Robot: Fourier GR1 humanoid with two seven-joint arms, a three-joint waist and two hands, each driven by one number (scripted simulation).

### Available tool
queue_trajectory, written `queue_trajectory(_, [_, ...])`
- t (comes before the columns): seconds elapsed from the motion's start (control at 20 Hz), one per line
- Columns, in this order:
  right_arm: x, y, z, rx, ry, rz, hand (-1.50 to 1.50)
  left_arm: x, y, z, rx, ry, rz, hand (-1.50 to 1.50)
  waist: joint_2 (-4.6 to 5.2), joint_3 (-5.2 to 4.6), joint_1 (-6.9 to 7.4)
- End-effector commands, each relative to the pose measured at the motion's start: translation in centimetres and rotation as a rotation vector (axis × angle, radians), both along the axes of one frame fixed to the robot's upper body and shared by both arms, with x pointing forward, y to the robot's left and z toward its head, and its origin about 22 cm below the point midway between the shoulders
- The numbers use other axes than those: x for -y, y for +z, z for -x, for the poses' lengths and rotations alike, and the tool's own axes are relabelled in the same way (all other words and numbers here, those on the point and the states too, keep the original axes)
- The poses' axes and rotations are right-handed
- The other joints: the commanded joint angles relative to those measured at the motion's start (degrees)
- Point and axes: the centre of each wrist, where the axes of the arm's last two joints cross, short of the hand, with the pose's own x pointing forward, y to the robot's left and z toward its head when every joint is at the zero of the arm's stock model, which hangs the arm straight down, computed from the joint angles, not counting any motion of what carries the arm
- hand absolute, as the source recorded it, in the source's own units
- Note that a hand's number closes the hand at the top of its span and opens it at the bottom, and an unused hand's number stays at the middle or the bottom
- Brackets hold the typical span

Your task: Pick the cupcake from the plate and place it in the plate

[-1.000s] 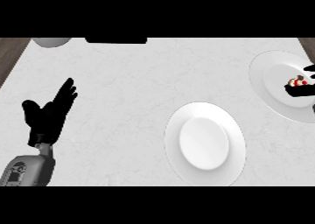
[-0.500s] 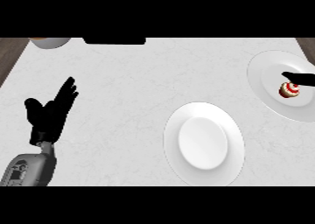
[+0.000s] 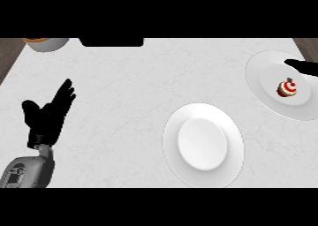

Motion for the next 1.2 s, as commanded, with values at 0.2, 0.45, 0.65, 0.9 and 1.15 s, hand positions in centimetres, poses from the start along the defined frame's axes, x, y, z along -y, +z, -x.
queue_trajectory(0.2, [4.1,-2.0,4.1,0.027,0.094,-0.127,-1.50,-0.4,0.1,1.1,-0.001,-0.004,0.020,0.00,0.12,0.00,0.29])
queue_trajectory(0.45, [6.0,-1.3,4.9,0.051,0.088,-0.094,-1.50,-1.3,-1.7,-1.9,0.002,0.002,0.019,0.00,0.42,-0.01,0.18])
queue_trajectory(0.65, [7.4,-3.8,7.0,0.037,0.042,-0.081,-1.50,-1.7,0.3,-1.6,-0.002,-0.019,0.010,0.00,0.43,0.04,0.65])
queue_trajectory(0.9, [9.5,-3.2,9.0,0.025,0.019,-0.083,-1.50,-0.1,0.2,1.0,0.003,-0.002,0.011,0.00,0.23,0.03,0.69])
queue_trajectory(1.15, [9.2,-3.9,9.2,-0.002,0.009,-0.049,-1.50,-3.8,0.6,0.0,0.007,-0.012,-0.004,0.00,0.28,0.00,0.56])
